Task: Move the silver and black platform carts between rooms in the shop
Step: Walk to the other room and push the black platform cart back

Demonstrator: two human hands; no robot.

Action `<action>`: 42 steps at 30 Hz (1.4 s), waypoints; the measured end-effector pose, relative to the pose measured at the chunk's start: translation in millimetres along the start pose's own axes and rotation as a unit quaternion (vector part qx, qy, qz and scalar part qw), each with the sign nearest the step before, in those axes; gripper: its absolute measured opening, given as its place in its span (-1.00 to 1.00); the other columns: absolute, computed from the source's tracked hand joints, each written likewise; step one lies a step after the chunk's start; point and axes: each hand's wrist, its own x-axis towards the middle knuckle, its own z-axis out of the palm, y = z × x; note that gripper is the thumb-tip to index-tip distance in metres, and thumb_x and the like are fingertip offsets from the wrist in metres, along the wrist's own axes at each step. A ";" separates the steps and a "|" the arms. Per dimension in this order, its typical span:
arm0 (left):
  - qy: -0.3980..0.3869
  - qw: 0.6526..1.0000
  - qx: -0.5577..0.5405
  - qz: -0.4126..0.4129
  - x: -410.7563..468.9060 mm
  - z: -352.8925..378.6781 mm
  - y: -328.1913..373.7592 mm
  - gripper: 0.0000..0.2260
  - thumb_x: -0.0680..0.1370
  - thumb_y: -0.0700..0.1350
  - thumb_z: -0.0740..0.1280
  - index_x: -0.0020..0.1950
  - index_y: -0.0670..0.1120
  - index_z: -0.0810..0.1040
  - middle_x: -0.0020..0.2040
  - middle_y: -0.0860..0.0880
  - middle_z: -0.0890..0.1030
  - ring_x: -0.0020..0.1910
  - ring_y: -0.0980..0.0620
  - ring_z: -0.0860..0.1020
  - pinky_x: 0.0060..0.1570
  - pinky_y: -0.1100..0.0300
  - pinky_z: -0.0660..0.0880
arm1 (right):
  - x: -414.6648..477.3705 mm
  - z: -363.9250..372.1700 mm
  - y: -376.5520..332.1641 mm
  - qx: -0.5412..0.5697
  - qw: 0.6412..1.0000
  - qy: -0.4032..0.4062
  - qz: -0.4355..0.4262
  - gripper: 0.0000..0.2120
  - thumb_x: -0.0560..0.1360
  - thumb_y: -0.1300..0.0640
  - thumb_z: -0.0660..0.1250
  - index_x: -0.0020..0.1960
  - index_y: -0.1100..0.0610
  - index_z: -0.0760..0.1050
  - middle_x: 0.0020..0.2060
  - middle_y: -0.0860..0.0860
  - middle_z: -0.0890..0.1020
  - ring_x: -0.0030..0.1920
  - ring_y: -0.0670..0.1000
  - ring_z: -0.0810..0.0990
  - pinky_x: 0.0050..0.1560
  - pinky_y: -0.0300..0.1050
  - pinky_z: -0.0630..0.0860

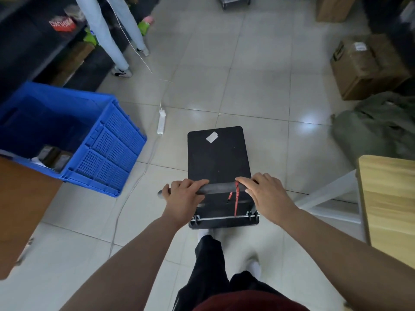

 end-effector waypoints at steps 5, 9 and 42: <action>-0.012 1.000 -0.009 0.015 57.7 -21.5 0.7 -0.66 0.63 0.04 0.13 0.39 0.31 0.32 0.22 0.12 0.46 0.26 -0.04 0.32 0.39 -0.13 0.07 | 54.3 -7.5 18.0 0.010 1.000 0.004 0.028 -0.63 0.59 0.10 0.17 0.38 -0.09 0.34 -0.03 0.01 0.55 -0.02 0.09 0.50 0.06 -0.02 0.42; -0.021 0.999 -0.008 0.030 113.7 -41.1 -4.0 -0.66 0.64 0.04 0.12 0.40 0.32 0.30 0.23 0.10 0.46 0.27 -0.06 0.31 0.38 -0.15 0.08 | 102.5 -16.7 30.7 0.014 0.999 0.005 0.047 -0.64 0.58 0.12 0.18 0.36 -0.09 0.38 -0.05 0.01 0.55 -0.03 0.11 0.51 0.04 0.00 0.42; -0.034 0.999 -0.006 0.008 558.1 -139.3 158.0 -0.67 0.61 0.02 0.15 0.33 0.33 0.37 0.19 0.10 0.50 0.23 -0.05 0.34 0.37 -0.15 0.12 | 475.7 -123.7 326.5 0.053 0.993 -0.054 0.086 -0.70 0.61 -0.01 0.11 0.33 -0.10 0.36 0.04 0.04 0.54 0.05 0.10 0.47 0.11 0.03 0.47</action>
